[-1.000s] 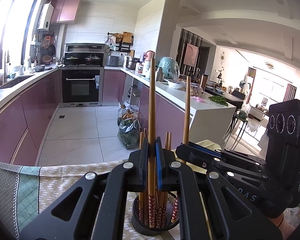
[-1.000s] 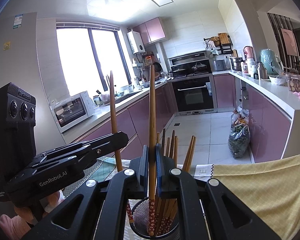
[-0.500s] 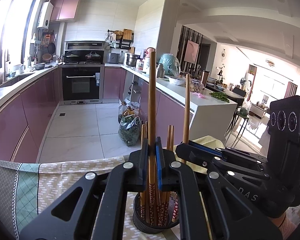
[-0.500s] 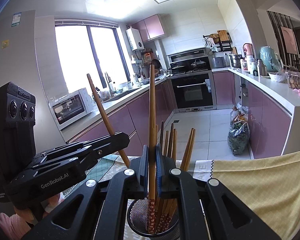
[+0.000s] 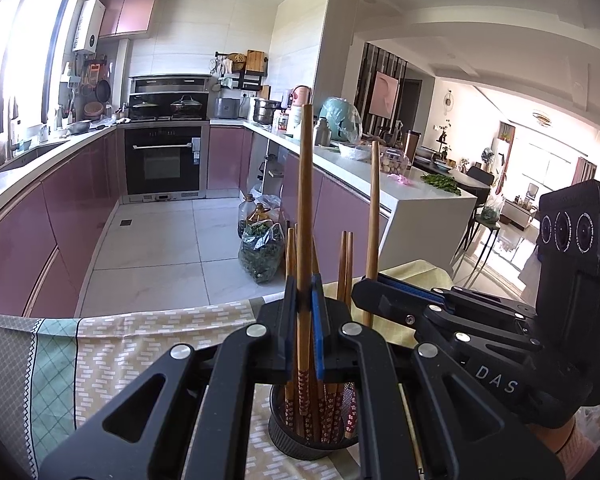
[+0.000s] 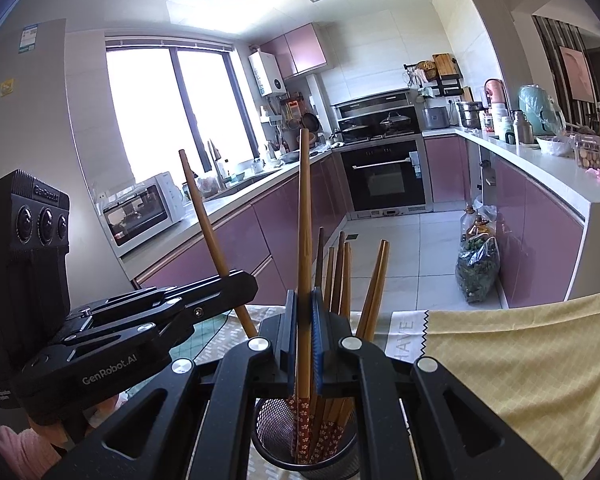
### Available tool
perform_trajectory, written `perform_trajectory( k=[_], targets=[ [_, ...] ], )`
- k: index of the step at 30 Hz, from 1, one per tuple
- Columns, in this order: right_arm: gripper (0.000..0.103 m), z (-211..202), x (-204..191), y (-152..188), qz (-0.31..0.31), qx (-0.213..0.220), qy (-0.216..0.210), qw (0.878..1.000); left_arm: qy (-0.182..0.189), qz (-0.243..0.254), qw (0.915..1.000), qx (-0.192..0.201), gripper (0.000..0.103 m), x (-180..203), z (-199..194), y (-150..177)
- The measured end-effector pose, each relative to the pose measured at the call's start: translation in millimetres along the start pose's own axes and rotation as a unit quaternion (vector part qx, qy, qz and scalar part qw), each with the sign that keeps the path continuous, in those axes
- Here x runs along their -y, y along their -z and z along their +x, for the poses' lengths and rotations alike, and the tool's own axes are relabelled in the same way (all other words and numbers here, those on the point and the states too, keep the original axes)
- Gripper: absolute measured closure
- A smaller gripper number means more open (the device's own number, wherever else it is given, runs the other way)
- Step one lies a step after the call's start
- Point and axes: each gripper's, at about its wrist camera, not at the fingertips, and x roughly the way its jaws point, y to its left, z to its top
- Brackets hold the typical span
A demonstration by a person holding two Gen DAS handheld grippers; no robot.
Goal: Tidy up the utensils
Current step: 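Lower the left tool's chopstick into the mesh cup while the right tool lowers its own, then open both tools to release the chopsticks into the cup and withdraw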
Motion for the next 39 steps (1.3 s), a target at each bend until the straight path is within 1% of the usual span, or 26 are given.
perform_trajectory(
  k=[7,15,21,30,39],
  targets=[
    [0.097,2.8,2.8,4.6,0.003,-0.006,0.001,1.000,-0.001,0.007,0.9999,-0.014,0.096,0.4,3.7,4.2],
    [0.097,12.1,6.0,14.3,0.008,-0.029,0.000,1.000,0.001,0.027,0.9986,-0.044,0.095,3.6,9.1,14.9],
    [0.097,16.3,7.0,21.1,0.006,-0.044,0.001,0.999,0.006,0.024,0.9979,-0.059,0.095,0.1,15.1,19.6],
    [0.097,25.5,8.4,29.0,0.008,-0.070,0.006,0.997,0.002,0.025,0.9970,-0.073,0.095,-0.4,25.3,28.4],
    [0.096,31.1,12.9,30.5,0.014,-0.076,0.012,0.997,-0.001,0.013,0.9961,-0.087,0.095,-6.8,38.4,34.7]
  ],
)
